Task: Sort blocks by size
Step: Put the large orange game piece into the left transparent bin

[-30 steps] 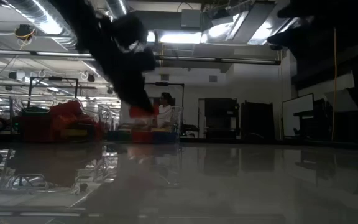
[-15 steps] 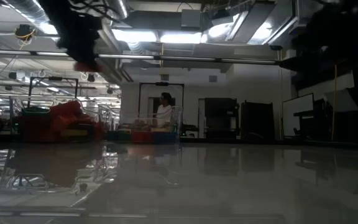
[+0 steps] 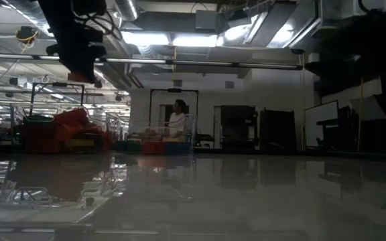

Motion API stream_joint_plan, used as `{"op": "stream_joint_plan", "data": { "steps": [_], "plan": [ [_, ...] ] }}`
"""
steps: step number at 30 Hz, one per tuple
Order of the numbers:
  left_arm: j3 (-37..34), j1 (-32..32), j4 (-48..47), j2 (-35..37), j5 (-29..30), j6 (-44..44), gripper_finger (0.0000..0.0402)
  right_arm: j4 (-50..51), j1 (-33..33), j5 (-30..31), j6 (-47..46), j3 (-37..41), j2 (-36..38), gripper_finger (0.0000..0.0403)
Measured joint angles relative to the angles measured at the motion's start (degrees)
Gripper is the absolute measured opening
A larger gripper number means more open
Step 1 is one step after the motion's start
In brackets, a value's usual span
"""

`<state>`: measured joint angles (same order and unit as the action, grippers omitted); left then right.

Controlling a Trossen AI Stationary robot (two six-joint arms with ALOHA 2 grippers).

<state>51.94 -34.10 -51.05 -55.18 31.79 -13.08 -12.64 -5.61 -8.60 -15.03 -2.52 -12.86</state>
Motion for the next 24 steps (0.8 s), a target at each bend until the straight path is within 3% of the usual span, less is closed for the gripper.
{"op": "stream_joint_plan", "data": {
  "steps": [9, 16, 24],
  "plan": [
    [0.0, -3.9, -0.3, -3.4, 0.0, -1.0, 0.0152, -0.2, 0.0, 0.0, 0.0, 1.7, 1.5, 0.0294],
    [0.0, -4.7, -3.9, -3.6, 0.1, 3.7, 0.0153, -0.8, 0.0, 0.0, -0.1, 1.8, 1.5, 0.0294],
    [0.0, -6.3, -6.4, -6.2, 0.1, 0.2, 0.0153, -0.8, 0.0, 0.0, -0.1, 1.8, 1.5, 0.0294]
  ]
}}
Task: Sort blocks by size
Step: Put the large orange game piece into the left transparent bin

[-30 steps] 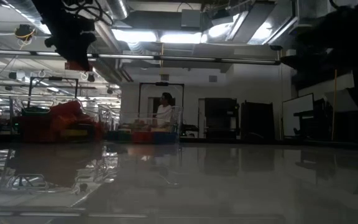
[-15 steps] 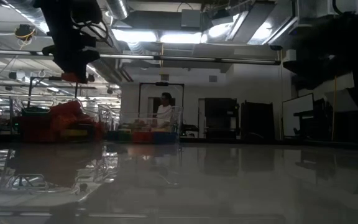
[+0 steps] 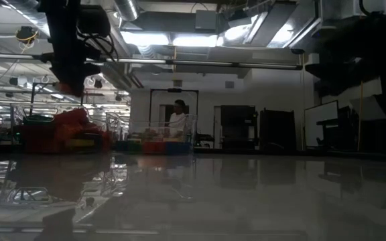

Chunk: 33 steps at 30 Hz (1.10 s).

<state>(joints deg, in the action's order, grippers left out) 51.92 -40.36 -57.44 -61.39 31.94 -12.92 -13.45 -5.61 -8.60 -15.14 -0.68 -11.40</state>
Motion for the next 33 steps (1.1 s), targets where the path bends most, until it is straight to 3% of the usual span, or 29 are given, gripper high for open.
{"op": "stream_joint_plan", "data": {
  "steps": [13, 24, 33],
  "plan": [
    [0.0, -0.1, -0.4, -1.9, -0.2, 5.9, 0.0153, 1.7, 0.0, 0.0, -1.2, 0.1, 0.0, 0.0294],
    [0.0, -1.4, 1.2, -10.5, 0.6, 2.7, 0.0153, 1.7, 0.0, 0.0, -1.3, 0.1, 0.0, 0.0294],
    [0.0, -0.9, 3.0, -13.8, 0.7, 1.3, 0.0153, 7.7, 0.0, 0.5, -1.6, 0.1, -0.1, 0.0294]
  ]
}}
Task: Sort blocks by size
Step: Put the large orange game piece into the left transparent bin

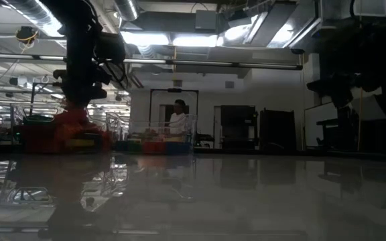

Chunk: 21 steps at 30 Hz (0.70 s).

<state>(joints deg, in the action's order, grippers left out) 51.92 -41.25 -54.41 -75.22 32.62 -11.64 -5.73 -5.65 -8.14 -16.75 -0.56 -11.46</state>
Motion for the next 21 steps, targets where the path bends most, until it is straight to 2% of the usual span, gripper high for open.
{"op": "stream_joint_plan", "data": {
  "steps": [10, 21],
  "plan": [
    [0.0, 0.0, -0.1, 0.0, 0.0, -0.5, 0.0153, -3.9, 0.0, 0.7, 3.8, 0.0, 0.7, 0.0294],
    [0.0, 0.0, -0.1, 0.0, 0.0, 0.0, 0.0153, -1.2, 0.0, 1.1, 5.9, 0.0, 0.9, 0.0294]
  ]
}}
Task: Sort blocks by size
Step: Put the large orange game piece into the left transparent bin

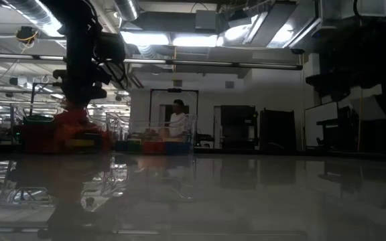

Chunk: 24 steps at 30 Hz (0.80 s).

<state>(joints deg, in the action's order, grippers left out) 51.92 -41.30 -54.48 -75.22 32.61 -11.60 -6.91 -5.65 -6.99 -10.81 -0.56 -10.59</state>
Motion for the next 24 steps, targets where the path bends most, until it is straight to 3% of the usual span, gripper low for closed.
{"op": "stream_joint_plan", "data": {
  "steps": [7, 12, 24],
  "plan": [
    [0.0, 0.0, 0.0, 0.0, 0.0, 0.0, 0.0153, 1.2, 0.0, 3.2, 3.5, -0.1, 0.0, 0.0294],
    [0.0, 0.0, 0.0, 0.0, 0.0, 0.0, 0.0153, 5.7, 0.0, 5.4, 1.0, -0.2, -0.1, 0.0294],
    [0.0, 0.0, -0.1, 0.1, 0.0, 0.0, 0.0153, 6.1, 0.0, 5.7, 0.8, -0.2, -0.1, 0.0294]
  ]
}}
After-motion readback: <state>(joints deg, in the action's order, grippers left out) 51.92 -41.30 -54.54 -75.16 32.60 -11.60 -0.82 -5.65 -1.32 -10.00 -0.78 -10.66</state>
